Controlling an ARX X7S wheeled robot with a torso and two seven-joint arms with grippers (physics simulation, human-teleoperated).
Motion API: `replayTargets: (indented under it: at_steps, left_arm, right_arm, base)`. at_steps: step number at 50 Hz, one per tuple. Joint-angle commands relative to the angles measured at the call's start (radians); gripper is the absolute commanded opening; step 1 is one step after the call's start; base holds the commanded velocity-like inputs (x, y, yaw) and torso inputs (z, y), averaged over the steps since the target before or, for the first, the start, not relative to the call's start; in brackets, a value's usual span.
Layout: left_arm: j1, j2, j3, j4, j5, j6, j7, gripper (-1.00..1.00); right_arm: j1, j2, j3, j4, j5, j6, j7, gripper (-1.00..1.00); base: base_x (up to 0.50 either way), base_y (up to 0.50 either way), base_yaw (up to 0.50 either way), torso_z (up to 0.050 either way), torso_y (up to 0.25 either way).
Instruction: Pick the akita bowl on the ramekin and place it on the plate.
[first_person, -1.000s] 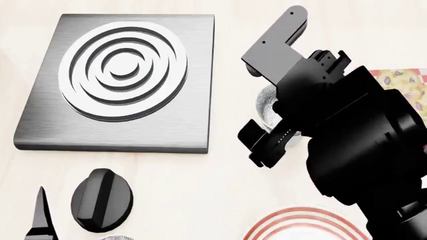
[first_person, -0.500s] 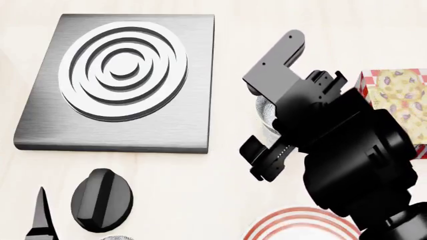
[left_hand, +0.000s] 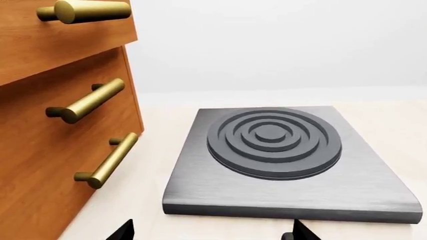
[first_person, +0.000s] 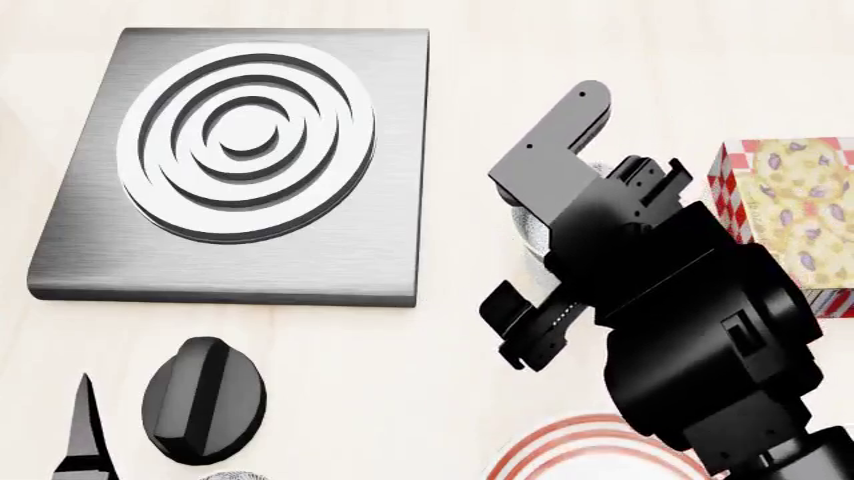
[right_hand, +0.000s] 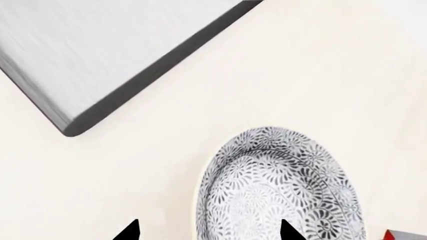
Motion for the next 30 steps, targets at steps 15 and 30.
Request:
replayTargets:
  at_steps: [15,30]
  left_arm:
    - [0.008,-0.015,0.002,-0.018,-0.034,0.058,0.005,1.0]
    - [0.005,-0.025,0.013,-0.026,-0.039,0.058,-0.009,1.0]
  right_arm:
    - [-0.032,-0.004,0.011,0.005,0.005,-0.019,0.004,-1.0]
    - [-0.038,-0.002,0.002,0.003,0.003,-0.021,0.007,-1.0]
  base:
    - [0.0,0.0,0.0,0.0,0.0]
    - [0.0,0.0,0.0,0.0,0.0]
